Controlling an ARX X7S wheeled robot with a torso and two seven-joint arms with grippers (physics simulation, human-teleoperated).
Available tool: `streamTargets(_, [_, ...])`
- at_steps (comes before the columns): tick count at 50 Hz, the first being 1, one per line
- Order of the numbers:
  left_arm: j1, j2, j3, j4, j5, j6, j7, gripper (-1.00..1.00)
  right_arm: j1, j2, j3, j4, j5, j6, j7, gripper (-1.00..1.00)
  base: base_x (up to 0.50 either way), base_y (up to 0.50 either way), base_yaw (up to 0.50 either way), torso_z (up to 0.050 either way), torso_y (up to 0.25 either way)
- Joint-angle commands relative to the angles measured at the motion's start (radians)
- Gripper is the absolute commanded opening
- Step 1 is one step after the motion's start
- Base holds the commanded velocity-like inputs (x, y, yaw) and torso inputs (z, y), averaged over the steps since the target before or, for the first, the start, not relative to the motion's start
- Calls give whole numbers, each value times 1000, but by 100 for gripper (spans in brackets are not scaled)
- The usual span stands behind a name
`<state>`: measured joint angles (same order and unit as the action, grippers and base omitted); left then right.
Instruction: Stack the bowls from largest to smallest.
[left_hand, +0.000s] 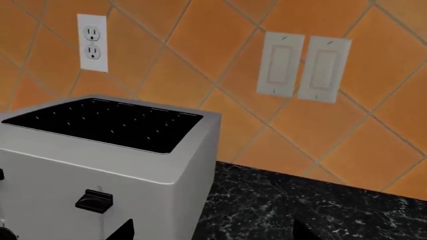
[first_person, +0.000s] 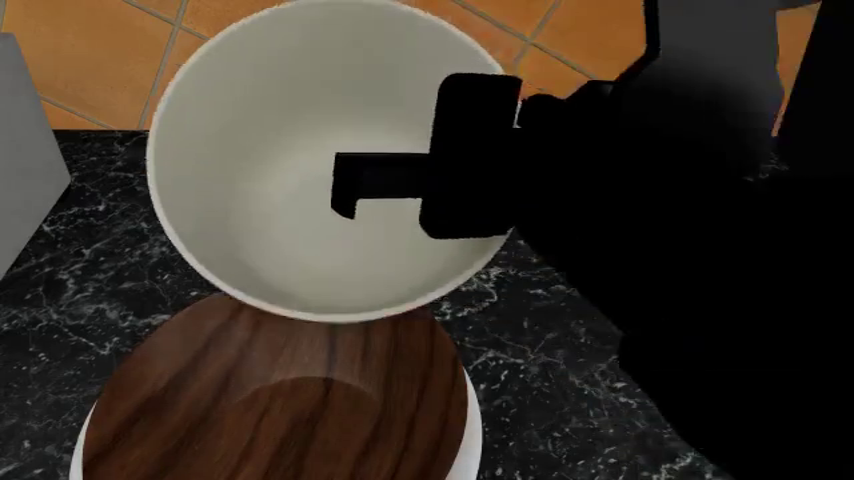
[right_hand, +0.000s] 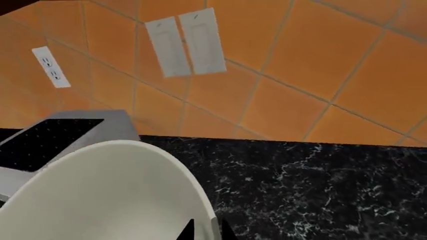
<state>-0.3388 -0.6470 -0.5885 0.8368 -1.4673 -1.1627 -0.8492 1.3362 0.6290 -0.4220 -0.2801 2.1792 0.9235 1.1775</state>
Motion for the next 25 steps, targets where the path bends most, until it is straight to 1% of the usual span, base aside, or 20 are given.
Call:
streamTargets(1, [7,11,-22,4,8,25,31,100,-2,-111,-60,-44,-19,11,2,-100,0,0,0,0,0])
streamTargets(7, [9,4,-27,5,-3,29,26,100,-2,-125,-74,-59,-14,6,10,-100,0,0,0,0,0])
streamTargets(15, [15,-1,-37,1,-6,36,27,100,-104,-117,-90,-98,-83,15,-21,-100,0,0,0,0,0])
streamTargets(25, [17,-7,-35,1,-15,41,22,100,-172,-97,-102,-138,-99,11,-19,-100,0,0,0,0,1])
